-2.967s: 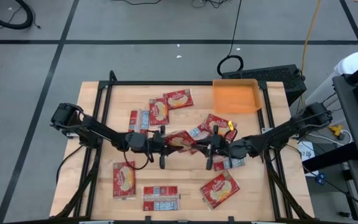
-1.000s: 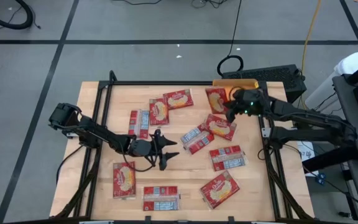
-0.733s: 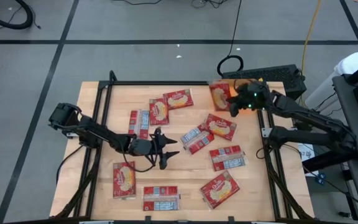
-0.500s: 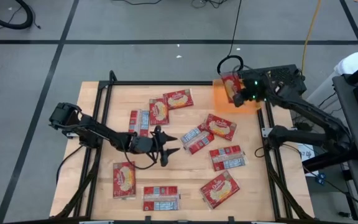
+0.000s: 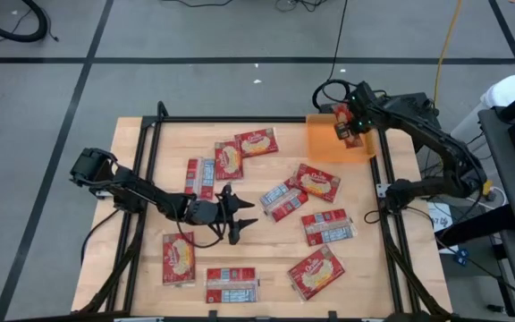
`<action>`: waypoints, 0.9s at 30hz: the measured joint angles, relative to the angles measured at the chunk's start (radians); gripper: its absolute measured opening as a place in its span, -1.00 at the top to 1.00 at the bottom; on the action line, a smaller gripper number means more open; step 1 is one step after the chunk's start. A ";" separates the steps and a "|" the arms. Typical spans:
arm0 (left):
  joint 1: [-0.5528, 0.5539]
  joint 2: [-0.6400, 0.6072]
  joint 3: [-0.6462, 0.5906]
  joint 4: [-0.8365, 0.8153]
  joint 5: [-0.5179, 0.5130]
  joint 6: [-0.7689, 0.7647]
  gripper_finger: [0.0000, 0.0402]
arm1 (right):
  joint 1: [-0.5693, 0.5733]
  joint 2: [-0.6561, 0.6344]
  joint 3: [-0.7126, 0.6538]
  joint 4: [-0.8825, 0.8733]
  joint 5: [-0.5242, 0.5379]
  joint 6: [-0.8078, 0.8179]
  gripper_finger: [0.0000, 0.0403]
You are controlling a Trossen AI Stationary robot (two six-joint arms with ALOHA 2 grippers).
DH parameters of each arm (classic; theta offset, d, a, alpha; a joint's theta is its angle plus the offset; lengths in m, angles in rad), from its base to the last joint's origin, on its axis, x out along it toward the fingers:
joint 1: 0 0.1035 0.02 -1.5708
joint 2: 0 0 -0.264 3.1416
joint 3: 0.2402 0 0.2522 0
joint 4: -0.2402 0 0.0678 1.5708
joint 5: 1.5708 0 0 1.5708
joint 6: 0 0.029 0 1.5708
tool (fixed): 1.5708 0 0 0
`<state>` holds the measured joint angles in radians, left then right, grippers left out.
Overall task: Sort popcorn bags into baskets
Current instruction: Put the red popcorn bag into the orange bin
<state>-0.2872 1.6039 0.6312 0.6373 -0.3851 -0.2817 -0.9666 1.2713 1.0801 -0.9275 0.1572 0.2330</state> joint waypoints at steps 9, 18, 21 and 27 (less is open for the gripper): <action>-0.028 0.000 -0.001 -0.043 0.000 -0.001 -0.20 | -0.031 0.039 0.000 -0.006 0.026 0.101 0.96; -0.037 0.000 -0.001 -0.046 0.000 -0.001 -0.20 | -0.042 0.096 0.000 -0.013 0.021 0.124 0.96; -0.036 0.000 -0.001 -0.047 0.000 -0.001 -0.20 | -0.043 0.129 0.000 -0.034 0.001 0.133 0.96; -0.036 0.000 -0.001 -0.046 0.000 -0.010 -0.20 | -0.045 0.162 0.003 -0.037 0.007 0.148 0.96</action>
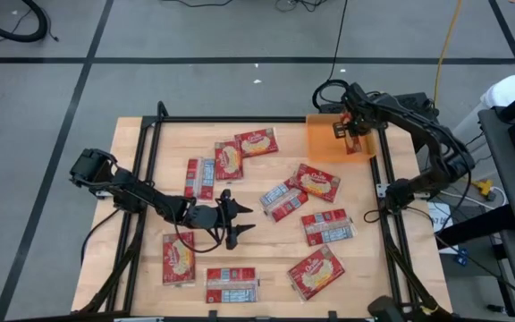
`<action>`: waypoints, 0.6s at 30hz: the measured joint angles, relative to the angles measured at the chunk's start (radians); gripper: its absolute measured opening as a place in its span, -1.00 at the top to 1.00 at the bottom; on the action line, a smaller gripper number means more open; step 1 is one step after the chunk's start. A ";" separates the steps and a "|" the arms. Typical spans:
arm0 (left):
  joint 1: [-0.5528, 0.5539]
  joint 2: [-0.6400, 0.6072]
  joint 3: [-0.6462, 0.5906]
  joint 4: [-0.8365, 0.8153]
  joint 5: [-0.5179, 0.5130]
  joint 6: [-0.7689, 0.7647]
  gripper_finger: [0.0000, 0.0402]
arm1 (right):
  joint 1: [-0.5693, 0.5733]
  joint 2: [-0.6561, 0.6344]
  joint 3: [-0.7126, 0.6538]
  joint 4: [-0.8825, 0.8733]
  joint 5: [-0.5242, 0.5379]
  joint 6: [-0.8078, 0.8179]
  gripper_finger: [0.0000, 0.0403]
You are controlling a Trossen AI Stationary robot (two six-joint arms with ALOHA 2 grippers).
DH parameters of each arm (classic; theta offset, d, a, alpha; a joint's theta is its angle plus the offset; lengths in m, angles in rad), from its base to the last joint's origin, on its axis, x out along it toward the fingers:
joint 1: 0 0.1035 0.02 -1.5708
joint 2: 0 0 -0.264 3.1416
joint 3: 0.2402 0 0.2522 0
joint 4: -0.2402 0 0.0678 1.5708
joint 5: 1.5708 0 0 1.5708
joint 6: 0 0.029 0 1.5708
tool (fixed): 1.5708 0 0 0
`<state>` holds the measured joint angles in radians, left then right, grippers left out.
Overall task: Sort popcorn bags into baskets
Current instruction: Put the red popcorn bag into the orange bin
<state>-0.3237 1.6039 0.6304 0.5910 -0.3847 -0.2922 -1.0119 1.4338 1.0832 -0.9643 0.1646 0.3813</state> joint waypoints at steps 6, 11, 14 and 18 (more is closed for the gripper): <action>-0.003 0.000 0.000 0.001 0.000 -0.021 -0.20 | -0.001 -0.007 -0.003 -0.047 -0.012 0.026 0.96; -0.003 0.000 0.000 0.002 0.001 0.002 -0.20 | -0.001 -0.011 -0.003 -0.043 -0.012 0.031 0.96; -0.001 0.000 0.000 0.002 0.001 0.007 -0.20 | -0.001 -0.010 -0.003 -0.042 -0.011 0.041 0.96; -0.002 0.000 0.000 0.001 0.001 0.002 -0.20 | -0.001 -0.010 -0.003 -0.042 -0.011 0.059 0.96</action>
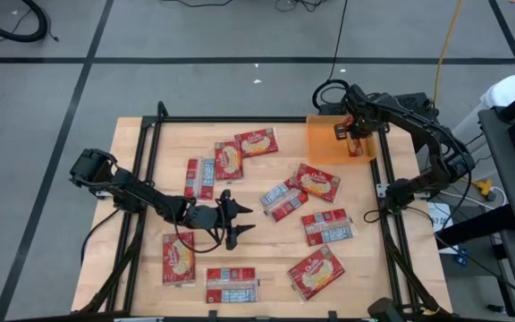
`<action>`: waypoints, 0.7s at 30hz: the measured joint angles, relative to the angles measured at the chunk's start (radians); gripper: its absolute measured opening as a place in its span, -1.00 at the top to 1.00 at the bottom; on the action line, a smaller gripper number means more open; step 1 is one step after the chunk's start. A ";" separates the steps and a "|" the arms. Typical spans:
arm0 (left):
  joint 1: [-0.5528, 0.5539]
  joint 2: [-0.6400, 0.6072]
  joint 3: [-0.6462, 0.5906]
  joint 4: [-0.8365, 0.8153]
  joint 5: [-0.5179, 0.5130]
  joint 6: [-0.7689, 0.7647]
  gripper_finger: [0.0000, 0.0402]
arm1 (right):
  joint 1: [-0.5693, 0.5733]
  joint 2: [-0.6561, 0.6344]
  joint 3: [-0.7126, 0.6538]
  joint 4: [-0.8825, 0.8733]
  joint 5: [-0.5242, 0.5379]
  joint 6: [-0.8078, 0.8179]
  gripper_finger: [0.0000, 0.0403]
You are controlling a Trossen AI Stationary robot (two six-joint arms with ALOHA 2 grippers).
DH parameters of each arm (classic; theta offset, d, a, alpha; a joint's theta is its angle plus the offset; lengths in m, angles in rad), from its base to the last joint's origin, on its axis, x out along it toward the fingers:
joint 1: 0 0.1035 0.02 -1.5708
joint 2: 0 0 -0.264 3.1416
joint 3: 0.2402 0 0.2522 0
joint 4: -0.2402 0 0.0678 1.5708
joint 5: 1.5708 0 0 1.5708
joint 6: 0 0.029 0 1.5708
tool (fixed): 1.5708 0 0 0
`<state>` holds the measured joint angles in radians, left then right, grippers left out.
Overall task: Sort popcorn bags into baskets
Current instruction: Put the red popcorn bag into the orange bin
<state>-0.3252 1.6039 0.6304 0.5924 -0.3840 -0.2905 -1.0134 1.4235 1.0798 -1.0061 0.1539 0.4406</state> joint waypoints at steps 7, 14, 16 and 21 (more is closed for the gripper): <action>-0.004 0.000 0.000 0.000 0.000 0.000 -0.20 | 0.000 0.000 0.000 0.003 0.001 0.004 0.90; -0.004 0.000 0.000 -0.001 0.000 -0.001 -0.20 | 0.000 0.000 0.000 0.007 0.006 0.005 0.83; -0.004 0.000 0.000 -0.001 0.000 -0.001 -0.20 | 0.000 0.000 0.000 0.008 0.007 0.007 0.83; -0.004 0.000 0.000 -0.001 0.000 -0.001 -0.20 | 0.006 0.000 -0.013 0.027 0.031 0.011 0.82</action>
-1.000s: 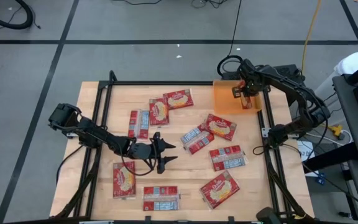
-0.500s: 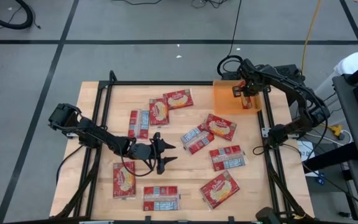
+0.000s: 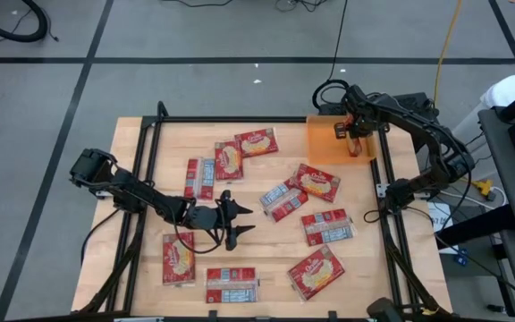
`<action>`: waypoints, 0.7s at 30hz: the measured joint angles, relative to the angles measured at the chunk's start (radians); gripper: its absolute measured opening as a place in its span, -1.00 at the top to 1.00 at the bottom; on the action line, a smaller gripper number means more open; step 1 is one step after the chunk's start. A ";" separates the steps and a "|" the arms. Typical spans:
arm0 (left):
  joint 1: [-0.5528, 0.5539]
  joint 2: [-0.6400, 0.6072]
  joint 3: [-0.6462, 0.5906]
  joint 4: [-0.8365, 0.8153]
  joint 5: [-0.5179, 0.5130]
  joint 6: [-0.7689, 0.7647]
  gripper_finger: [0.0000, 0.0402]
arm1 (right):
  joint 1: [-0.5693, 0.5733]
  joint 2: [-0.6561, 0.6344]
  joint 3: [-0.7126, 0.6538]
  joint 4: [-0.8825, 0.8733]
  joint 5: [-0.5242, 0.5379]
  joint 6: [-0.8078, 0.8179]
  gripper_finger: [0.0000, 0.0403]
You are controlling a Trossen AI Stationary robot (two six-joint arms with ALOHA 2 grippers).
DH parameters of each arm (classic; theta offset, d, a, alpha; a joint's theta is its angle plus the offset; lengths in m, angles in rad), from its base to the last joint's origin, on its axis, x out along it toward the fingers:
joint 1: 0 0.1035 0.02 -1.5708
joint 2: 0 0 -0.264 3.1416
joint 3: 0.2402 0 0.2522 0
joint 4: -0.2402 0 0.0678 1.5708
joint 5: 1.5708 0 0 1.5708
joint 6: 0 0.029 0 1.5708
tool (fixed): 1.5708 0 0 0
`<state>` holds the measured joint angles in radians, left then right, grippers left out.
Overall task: Sort popcorn bags into baskets
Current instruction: Put the red popcorn bag into the orange bin
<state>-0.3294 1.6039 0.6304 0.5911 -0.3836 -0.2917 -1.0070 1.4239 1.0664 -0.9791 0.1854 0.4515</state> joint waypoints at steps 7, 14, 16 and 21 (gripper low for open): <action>0.000 0.000 0.000 -0.013 0.000 0.000 -0.20 | 0.019 0.000 -0.021 0.019 0.044 -0.008 0.82; 0.000 0.000 0.000 -0.021 0.000 0.000 -0.20 | 0.039 0.000 -0.026 0.047 0.111 -0.005 0.82; 0.000 0.000 0.000 -0.021 0.000 0.000 -0.20 | 0.046 0.000 -0.026 0.047 0.127 -0.011 0.82; 0.007 0.000 0.000 -0.021 0.000 0.000 -0.20 | 0.047 0.000 -0.026 0.047 0.134 -0.025 0.80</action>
<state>-0.3227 1.6043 0.6304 0.5705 -0.3840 -0.2920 -0.9600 1.4239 1.0405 -0.9318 0.3191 0.4264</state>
